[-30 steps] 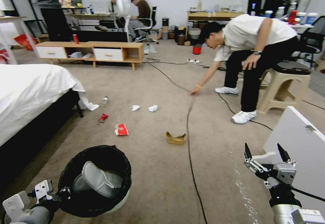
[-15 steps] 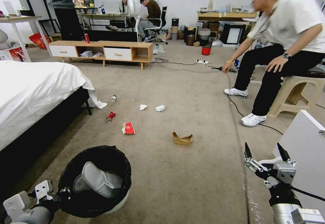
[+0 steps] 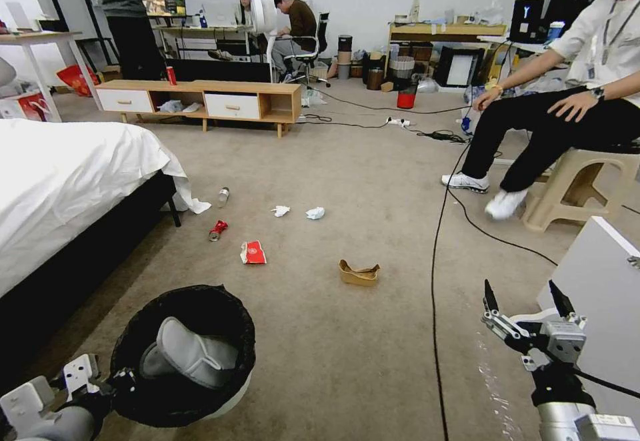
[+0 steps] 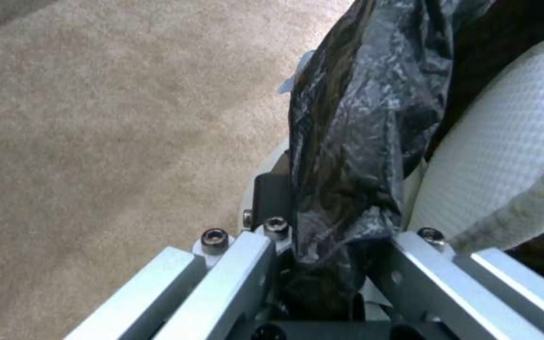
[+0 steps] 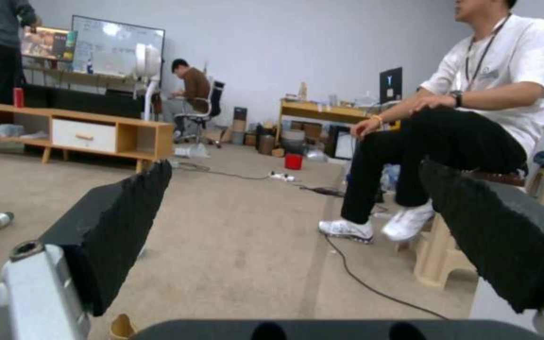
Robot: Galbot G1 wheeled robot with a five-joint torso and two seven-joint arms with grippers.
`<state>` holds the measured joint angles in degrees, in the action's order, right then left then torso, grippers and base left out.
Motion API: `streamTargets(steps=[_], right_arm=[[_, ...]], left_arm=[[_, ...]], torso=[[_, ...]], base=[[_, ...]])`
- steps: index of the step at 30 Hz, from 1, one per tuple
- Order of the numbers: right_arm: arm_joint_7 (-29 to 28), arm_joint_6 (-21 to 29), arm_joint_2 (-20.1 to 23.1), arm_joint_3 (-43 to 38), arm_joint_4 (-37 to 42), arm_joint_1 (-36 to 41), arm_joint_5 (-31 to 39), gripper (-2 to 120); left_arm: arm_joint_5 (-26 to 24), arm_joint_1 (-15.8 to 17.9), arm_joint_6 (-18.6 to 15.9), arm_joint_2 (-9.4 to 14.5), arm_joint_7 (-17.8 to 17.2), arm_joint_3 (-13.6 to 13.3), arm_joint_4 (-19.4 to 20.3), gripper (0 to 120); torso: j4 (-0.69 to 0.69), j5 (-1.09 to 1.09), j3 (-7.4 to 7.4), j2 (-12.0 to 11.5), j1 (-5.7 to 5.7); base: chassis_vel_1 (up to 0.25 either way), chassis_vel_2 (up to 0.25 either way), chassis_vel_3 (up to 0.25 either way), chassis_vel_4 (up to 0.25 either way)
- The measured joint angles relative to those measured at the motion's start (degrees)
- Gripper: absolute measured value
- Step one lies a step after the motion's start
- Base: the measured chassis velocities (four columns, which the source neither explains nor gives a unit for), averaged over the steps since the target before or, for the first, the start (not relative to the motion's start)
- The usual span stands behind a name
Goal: Pick up the trash bin, then pick up the garbage from the floor and place it into the trash bin.
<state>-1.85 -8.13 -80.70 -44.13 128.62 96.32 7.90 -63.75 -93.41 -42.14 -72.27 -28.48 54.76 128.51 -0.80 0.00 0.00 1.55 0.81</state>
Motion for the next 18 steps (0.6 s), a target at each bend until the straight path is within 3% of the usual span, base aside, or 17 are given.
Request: streamTargets(steps=[18], right_arm=[[0.09,-0.01,0.37,0.1,0.01,0.18,-0.06,100]], left_arm=[[-0.75,-0.33,0.0,0.04,-0.02,0.37,0.44,1]], torso=[[0.0,0.0,0.0,0.0,0.0]], base=[[0.0,0.0,0.0,0.0]])
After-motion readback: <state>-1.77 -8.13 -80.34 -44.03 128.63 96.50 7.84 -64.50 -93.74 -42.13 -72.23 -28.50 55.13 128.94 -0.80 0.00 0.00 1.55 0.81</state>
